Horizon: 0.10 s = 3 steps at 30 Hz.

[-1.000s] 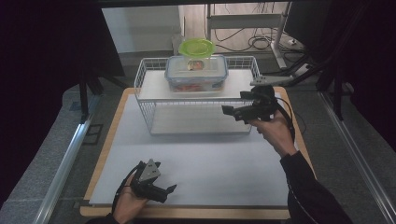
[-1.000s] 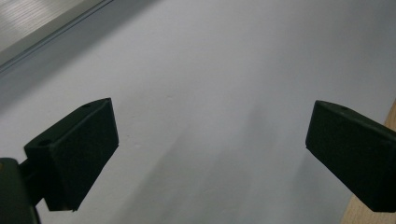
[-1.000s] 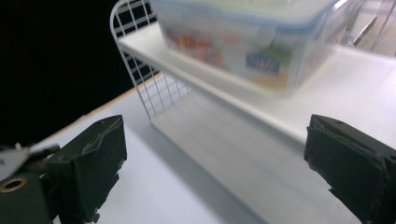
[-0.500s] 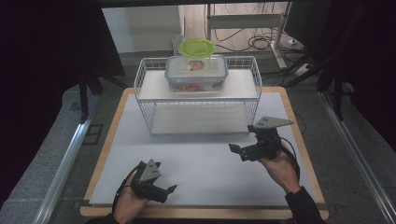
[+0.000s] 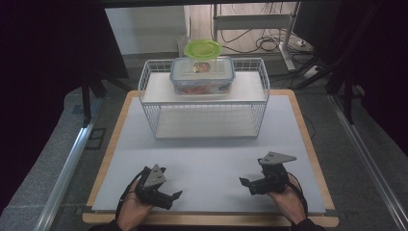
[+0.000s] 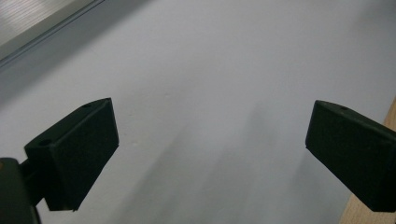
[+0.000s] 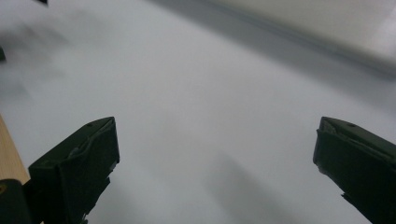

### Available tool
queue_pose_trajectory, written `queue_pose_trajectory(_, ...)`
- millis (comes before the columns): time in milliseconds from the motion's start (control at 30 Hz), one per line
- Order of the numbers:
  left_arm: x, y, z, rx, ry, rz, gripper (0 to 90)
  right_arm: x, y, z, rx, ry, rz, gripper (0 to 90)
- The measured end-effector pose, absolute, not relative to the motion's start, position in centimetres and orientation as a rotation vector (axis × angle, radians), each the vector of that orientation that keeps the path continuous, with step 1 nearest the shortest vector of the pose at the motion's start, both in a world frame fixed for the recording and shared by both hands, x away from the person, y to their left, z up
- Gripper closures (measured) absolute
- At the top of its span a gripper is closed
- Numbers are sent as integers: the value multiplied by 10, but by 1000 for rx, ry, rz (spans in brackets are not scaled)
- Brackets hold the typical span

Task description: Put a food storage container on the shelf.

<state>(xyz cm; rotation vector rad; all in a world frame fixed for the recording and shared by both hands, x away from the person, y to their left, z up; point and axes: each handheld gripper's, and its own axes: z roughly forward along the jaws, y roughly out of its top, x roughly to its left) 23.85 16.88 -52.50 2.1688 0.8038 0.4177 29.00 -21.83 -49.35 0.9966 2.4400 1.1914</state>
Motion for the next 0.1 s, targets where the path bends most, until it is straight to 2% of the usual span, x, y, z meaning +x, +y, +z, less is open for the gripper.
queue_pose_trajectory(100,239,169,-525,2169,803,418,23,288,-219,-501,1011,2461,1146,0)
